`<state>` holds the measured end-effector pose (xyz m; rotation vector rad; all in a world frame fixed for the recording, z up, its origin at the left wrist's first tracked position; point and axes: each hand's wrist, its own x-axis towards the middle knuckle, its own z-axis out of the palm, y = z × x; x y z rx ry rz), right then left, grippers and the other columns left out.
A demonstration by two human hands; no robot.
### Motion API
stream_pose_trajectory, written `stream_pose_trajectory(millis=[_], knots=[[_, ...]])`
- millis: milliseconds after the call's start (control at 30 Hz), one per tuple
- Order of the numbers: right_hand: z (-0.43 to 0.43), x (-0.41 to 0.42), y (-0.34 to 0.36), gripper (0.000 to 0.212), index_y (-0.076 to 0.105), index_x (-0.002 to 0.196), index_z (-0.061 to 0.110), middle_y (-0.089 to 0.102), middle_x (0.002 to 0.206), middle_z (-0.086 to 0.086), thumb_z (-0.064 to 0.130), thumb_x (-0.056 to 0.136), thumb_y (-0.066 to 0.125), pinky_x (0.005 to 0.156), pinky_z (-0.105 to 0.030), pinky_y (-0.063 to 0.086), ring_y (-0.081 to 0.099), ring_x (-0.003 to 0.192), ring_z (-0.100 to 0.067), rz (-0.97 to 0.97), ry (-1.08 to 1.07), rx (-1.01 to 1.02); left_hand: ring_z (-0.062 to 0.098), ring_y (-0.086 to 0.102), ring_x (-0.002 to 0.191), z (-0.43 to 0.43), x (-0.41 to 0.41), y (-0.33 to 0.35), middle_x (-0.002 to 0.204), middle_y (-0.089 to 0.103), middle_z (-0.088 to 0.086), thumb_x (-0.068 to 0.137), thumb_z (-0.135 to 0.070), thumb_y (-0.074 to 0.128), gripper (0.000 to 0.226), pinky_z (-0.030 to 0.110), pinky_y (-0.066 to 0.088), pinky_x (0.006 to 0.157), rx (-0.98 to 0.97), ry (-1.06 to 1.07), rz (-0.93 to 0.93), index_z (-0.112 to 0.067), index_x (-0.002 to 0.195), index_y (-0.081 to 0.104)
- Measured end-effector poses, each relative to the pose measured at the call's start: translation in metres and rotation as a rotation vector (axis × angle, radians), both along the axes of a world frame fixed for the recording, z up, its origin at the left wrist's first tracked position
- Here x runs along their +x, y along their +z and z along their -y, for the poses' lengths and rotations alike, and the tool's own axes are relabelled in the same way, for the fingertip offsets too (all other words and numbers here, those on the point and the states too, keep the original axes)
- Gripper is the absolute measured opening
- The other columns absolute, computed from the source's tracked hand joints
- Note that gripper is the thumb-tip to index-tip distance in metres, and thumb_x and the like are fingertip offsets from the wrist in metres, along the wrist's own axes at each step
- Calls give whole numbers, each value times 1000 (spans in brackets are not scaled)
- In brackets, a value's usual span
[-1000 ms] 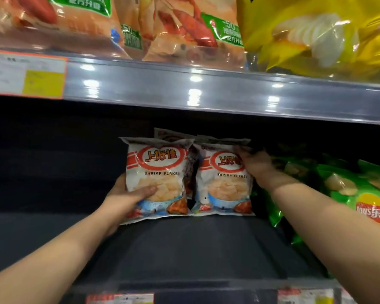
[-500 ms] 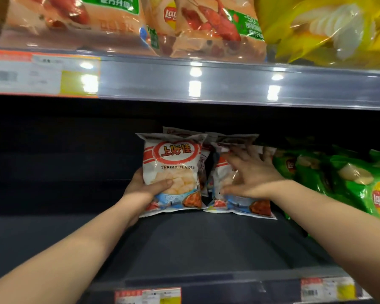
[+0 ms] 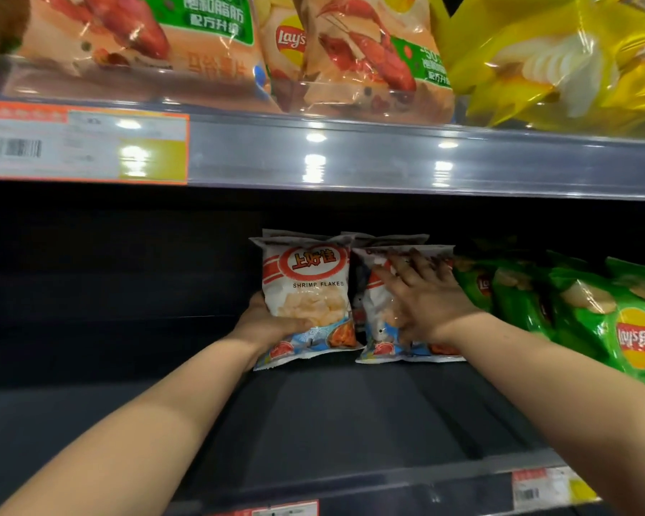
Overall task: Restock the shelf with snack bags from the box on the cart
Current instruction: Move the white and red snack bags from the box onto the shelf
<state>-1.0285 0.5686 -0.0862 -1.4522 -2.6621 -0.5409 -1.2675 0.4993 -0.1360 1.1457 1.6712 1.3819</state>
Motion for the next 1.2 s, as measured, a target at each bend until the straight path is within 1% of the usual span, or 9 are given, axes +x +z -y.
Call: stream_pose_trajectory(millis=[200, 267, 433, 533, 700, 767, 867, 1000, 1200], knots=[[15, -2, 2, 99, -10, 149, 36, -26, 157, -1, 52, 81, 61, 116, -50, -6, -19, 146, -30, 11, -69, -51, 22, 56, 111, 0, 3, 1, 122, 56, 4, 64, -10, 85, 100, 41, 47, 100, 19, 25, -39, -15, 143, 24], [22, -3, 5, 95, -8, 149, 36, -24, 157, -1, 54, 83, 57, 116, -50, -5, -18, 146, -30, 9, -89, -60, 23, 56, 115, 2, 3, 1, 128, 56, 4, 64, -12, 86, 107, 40, 47, 101, 26, 13, -62, -17, 147, 19], [39, -2, 8, 90, 1, 150, 35, -18, 159, -2, 51, 83, 59, 116, -53, -1, -14, 147, -31, -12, -99, -70, 27, 52, 124, 16, 1, 5, 142, 49, 5, 67, -38, 83, 103, 40, 45, 101, 9, 63, -207, -20, 148, 22], [50, -2, 12, 83, 7, 151, 33, -7, 161, -3, 46, 86, 57, 116, -52, 2, -6, 148, -31, 9, -78, -54, 32, 44, 131, 33, -4, 11, 149, 39, 10, 64, -63, 71, 106, 47, 43, 104, -93, 105, -494, -25, 150, 20], [69, -9, 19, 72, 15, 150, 31, 6, 161, -1, 50, 89, 49, 116, -51, 9, 5, 148, -28, 11, 20, -16, 33, 32, 136, 79, 1, 21, 150, 32, 10, 81, -73, 44, 87, 47, 32, 107, -230, 251, -1166, -24, 149, 21], [79, -11, 17, 70, 18, 149, 30, 11, 160, -2, 51, 90, 48, 117, -51, 12, 11, 147, -28, -13, 93, -26, 34, 24, 141, 99, 8, 24, 153, 27, 10, 83, -73, 37, 84, 49, 26, 111, -277, 274, -1316, -25, 149, 21], [99, -10, 10, 66, 23, 148, 30, 17, 159, -1, 55, 90, 45, 116, -50, 14, 14, 146, -27, -8, 188, -24, 35, 10, 146, 127, 21, 22, 159, 17, 7, 85, -73, 31, 83, 51, 17, 114, -385, 286, -1359, -26, 151, 15], [128, -9, -2, 66, 20, 148, 27, 20, 157, -1, 55, 92, 41, 115, -52, 14, 14, 146, -27, 24, 329, -46, 36, 4, 147, 173, 43, 8, 161, 12, 8, 88, -71, 26, 83, 54, 13, 115, -438, 330, -1325, -23, 153, 10], [184, -30, -31, 65, 22, 148, 28, 16, 159, 2, 54, 92, 42, 116, -53, 11, 9, 148, -25, -16, 602, -129, 35, -3, 148, 261, 67, -21, 162, 3, 8, 87, -71, 27, 86, 55, 7, 116, -678, 370, -1248, -23, 153, 2]])
